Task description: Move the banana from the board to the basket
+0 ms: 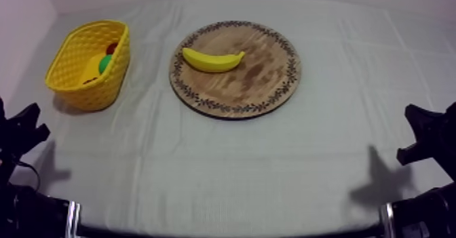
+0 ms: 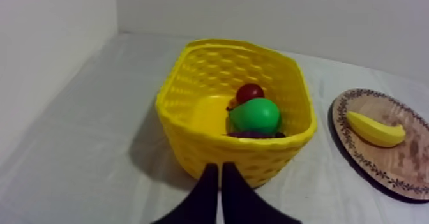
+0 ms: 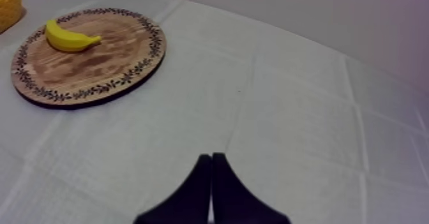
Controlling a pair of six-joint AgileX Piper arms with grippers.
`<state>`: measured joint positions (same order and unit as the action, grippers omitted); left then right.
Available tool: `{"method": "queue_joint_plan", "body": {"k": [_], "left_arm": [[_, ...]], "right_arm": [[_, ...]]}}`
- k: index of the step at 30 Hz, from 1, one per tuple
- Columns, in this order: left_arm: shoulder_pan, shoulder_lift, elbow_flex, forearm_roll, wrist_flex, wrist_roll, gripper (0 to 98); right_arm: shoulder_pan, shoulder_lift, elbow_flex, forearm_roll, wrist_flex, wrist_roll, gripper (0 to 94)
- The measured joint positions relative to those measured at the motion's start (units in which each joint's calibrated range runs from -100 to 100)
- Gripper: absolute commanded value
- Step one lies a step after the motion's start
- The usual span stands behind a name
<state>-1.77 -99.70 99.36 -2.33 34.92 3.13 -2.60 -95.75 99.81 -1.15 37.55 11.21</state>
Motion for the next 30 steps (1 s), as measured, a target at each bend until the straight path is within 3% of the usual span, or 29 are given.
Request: {"method": "queue_joint_plan", "body": {"k": [10,23,30], "left_arm": [[0.93,-0.04,-0.8,0.33,2.97,-4.56,0.0],[0.7,-0.04,-1.14,-0.04,3.33,-3.99,0.0],[0.66,3.23,-4.05,-1.99,3.62,-2.1,0.0]], "right_arm": [[0.0,0.0,0.0,0.0,0.08,0.0,0.3],[0.0,0.0,0.0,0.0,0.08,0.0,0.3],[0.0,0.0,0.0,0.0,0.08,0.0,0.3]]}}
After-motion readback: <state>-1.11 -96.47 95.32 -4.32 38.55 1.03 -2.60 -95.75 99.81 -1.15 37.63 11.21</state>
